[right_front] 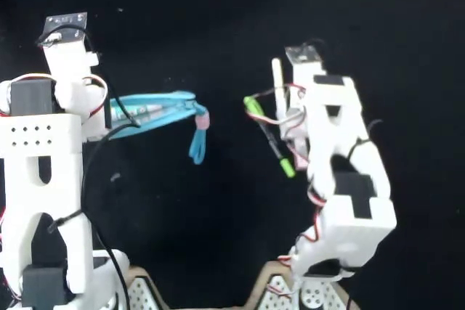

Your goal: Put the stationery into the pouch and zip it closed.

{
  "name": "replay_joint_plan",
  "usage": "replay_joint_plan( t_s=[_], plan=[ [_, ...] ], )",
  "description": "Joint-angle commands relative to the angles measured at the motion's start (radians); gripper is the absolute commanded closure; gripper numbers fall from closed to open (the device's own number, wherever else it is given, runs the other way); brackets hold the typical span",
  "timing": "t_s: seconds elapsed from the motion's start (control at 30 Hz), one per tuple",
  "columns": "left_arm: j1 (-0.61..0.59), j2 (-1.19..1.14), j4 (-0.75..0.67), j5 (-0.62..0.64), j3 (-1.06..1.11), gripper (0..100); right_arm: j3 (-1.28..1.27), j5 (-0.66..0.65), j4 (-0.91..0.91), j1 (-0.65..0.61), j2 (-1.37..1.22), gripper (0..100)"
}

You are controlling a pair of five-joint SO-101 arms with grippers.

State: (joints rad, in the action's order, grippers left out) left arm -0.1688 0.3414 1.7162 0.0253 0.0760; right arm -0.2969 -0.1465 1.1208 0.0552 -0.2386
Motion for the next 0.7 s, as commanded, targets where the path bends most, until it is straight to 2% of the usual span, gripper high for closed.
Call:
replay_joint_plan(
  t_s=[0.0, 0.27, 0.3, 0.37, 0.4, 0.43, 0.67],
  plan=[
    [-0.007, -0.009, 0.012, 0.002, 0.033, 97, 0.053, -0.055, -0.051, 0.025, -0.021, 84.2],
    [-0.005, -0.009, 0.014, 0.002, 0.033, 97, 0.085, -0.126, -0.051, 0.025, -0.088, 84.5],
    [-0.005, -0.009, 0.014, 0.002, 0.033, 97, 0.085, -0.126, -0.051, 0.025, -0.091, 86.1],
    [-0.004, -0.009, 0.014, 0.002, 0.033, 97, 0.085, -0.124, -0.049, 0.028, -0.087, 95.5],
    [-0.002, -0.009, 0.014, 0.002, 0.033, 97, 0.085, -0.121, -0.044, 0.029, -0.073, 99.6],
    [-0.001, -0.009, 0.014, 0.002, 0.033, 97, 0.085, -0.12, -0.037, 0.035, -0.05, 97.4],
    [-0.001, -0.009, 0.014, 0.002, 0.033, 97, 0.094, -0.15, 0.097, 0.115, 0.214, 98.8]
  ],
)
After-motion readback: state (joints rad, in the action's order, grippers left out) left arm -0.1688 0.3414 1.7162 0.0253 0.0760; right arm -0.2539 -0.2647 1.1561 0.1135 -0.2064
